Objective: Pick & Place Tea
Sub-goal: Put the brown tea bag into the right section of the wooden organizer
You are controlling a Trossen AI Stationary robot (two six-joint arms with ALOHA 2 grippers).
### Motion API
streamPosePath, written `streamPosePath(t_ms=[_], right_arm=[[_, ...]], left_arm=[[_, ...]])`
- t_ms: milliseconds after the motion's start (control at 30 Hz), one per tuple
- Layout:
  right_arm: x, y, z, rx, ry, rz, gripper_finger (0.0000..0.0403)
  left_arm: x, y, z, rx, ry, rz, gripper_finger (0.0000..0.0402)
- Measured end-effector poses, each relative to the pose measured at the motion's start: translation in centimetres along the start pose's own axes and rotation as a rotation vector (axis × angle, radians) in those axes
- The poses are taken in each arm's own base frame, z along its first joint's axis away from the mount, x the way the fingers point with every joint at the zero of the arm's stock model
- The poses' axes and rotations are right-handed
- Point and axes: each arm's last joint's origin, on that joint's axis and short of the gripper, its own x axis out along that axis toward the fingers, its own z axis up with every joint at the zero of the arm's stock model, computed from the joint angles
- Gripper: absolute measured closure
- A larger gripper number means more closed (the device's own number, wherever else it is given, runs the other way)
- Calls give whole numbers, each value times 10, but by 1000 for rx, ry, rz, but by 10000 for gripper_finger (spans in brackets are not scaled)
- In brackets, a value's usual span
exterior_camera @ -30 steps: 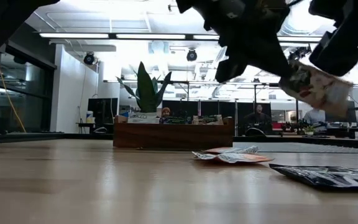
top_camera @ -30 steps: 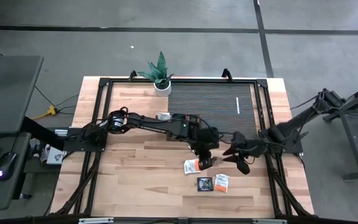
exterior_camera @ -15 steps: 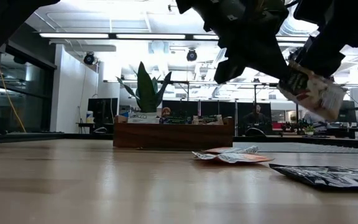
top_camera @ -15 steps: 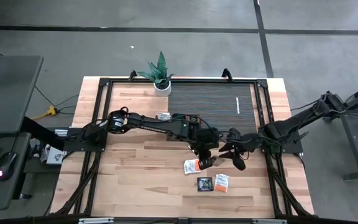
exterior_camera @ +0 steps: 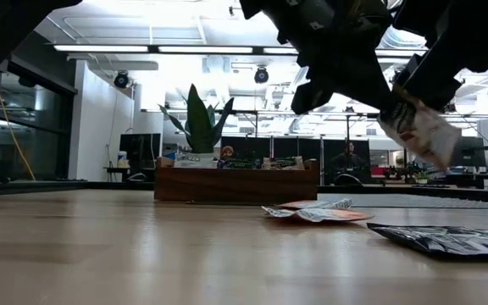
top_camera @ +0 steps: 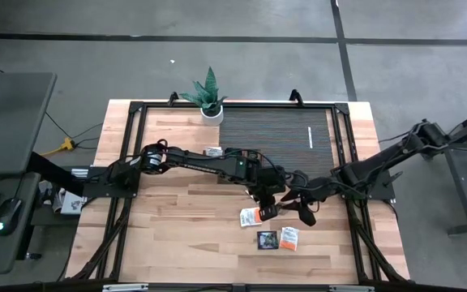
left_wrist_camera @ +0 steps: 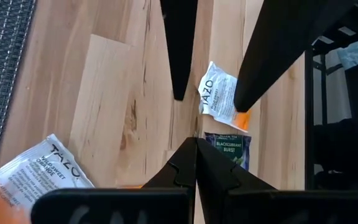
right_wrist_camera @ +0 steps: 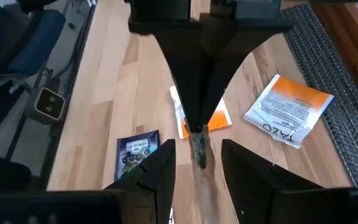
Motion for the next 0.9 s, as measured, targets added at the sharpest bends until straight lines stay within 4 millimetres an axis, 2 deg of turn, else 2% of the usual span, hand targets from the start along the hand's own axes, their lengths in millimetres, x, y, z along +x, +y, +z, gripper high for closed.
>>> streamPosePath(t_ms=[233,433,567,733,900], right_arm=[[12,0,-1,-13,1,-1,277],[12,1,1,-8,-15,3,283],[12,1,0,1,-6,16,314],[12,1,0,2,-5,18,386],[12,1,0,26,-5,11,396]], left_arm=[[0,0,0,-2,0,1,401],[0,0,0,-3,0,1,401],[0,0,0,-3,0,1,401],[0,0,0,-3,1,-4,401],[0,0,0,-5,1,-5,401]])
